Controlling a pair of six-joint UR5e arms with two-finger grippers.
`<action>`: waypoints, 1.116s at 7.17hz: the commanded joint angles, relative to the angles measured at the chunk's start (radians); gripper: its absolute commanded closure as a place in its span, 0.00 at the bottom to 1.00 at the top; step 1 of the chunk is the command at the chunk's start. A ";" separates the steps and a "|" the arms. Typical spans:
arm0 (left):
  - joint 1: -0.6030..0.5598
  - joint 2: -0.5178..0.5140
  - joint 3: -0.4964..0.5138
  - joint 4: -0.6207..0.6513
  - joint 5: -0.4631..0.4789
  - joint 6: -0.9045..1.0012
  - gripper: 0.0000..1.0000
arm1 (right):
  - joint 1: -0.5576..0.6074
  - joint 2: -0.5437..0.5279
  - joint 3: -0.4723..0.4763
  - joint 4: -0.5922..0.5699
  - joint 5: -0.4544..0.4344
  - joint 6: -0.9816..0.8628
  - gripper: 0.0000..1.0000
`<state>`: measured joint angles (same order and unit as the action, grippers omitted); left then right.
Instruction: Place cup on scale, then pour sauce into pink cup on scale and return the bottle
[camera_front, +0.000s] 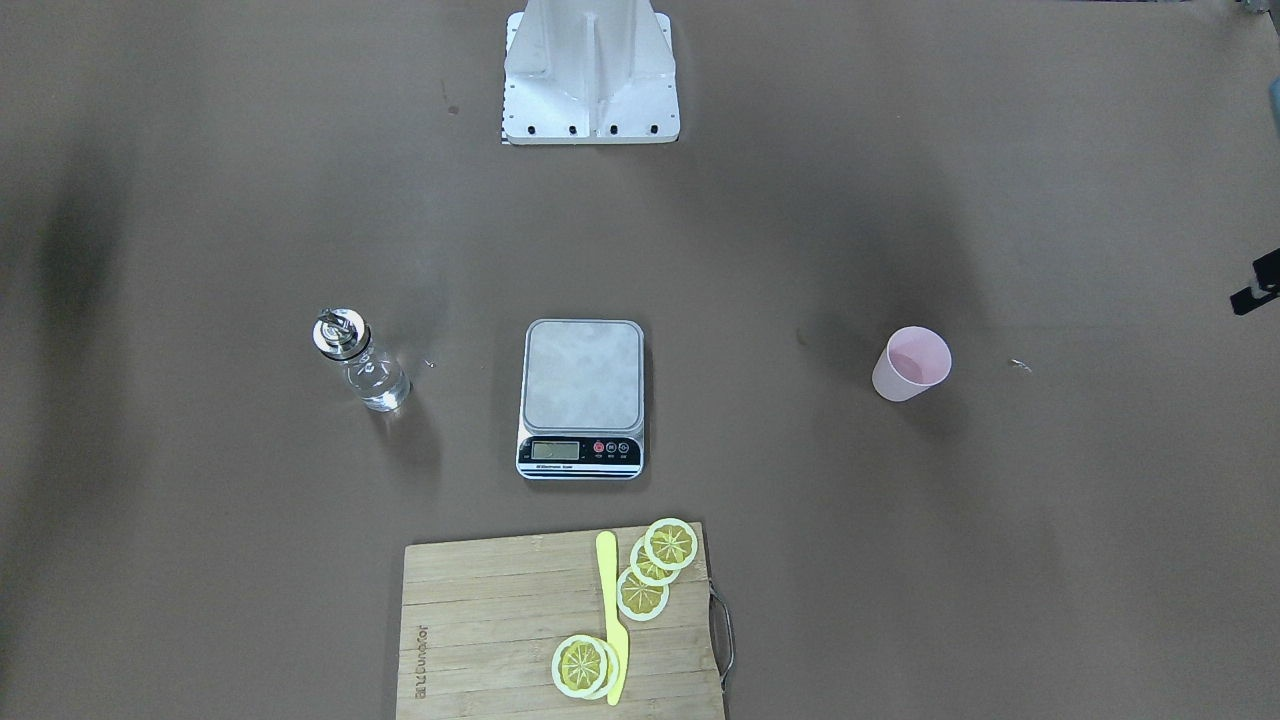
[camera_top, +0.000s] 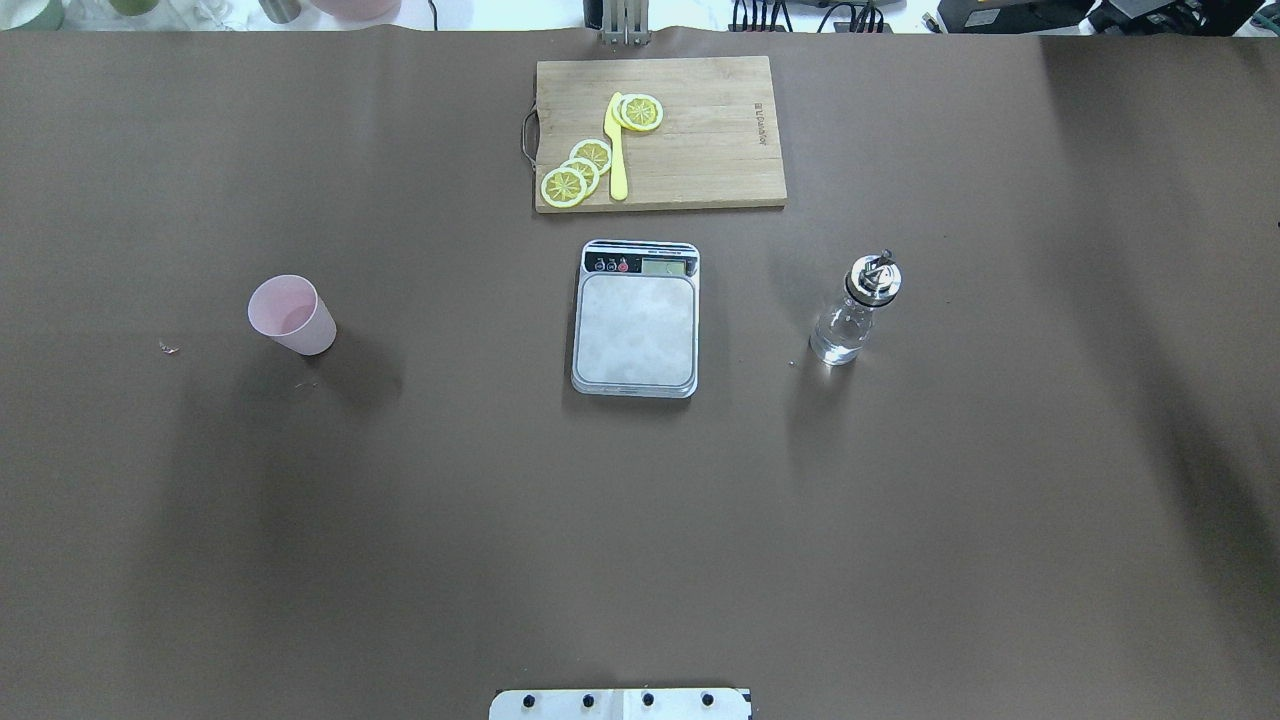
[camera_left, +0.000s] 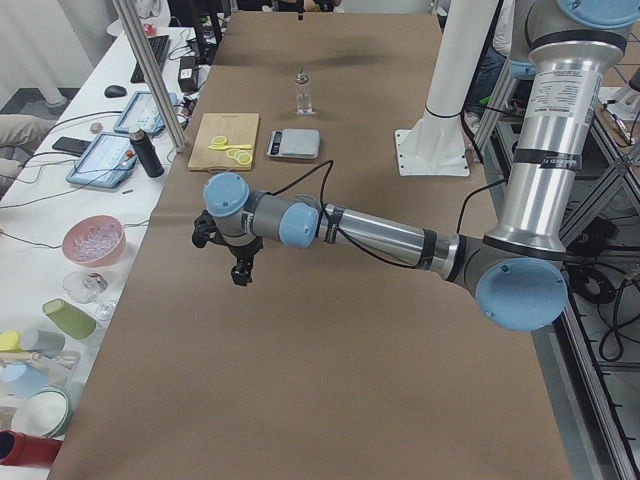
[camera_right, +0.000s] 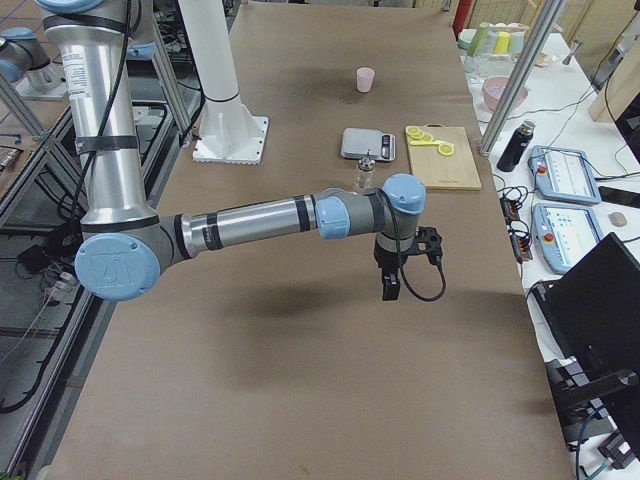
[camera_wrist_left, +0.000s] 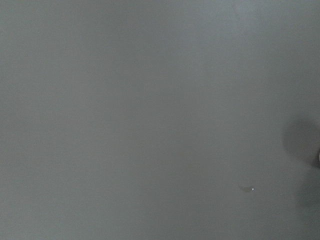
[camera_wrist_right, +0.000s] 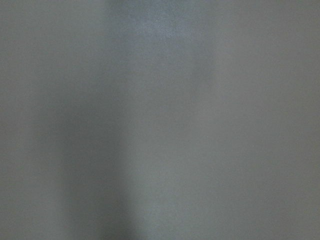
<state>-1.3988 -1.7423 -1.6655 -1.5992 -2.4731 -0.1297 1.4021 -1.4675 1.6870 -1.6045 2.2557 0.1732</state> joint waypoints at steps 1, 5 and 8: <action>0.070 -0.042 -0.014 -0.127 0.036 -0.048 0.01 | 0.000 0.007 -0.025 0.000 -0.001 0.014 0.00; 0.274 -0.114 0.001 -0.240 0.180 -0.309 0.00 | -0.003 0.033 -0.023 0.002 -0.008 0.012 0.00; 0.364 -0.128 0.013 -0.182 0.203 -0.387 0.00 | -0.006 0.033 -0.021 0.002 -0.002 0.012 0.00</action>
<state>-1.0931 -1.8607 -1.6591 -1.8071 -2.2764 -0.4889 1.3969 -1.4351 1.6625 -1.6030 2.2514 0.1855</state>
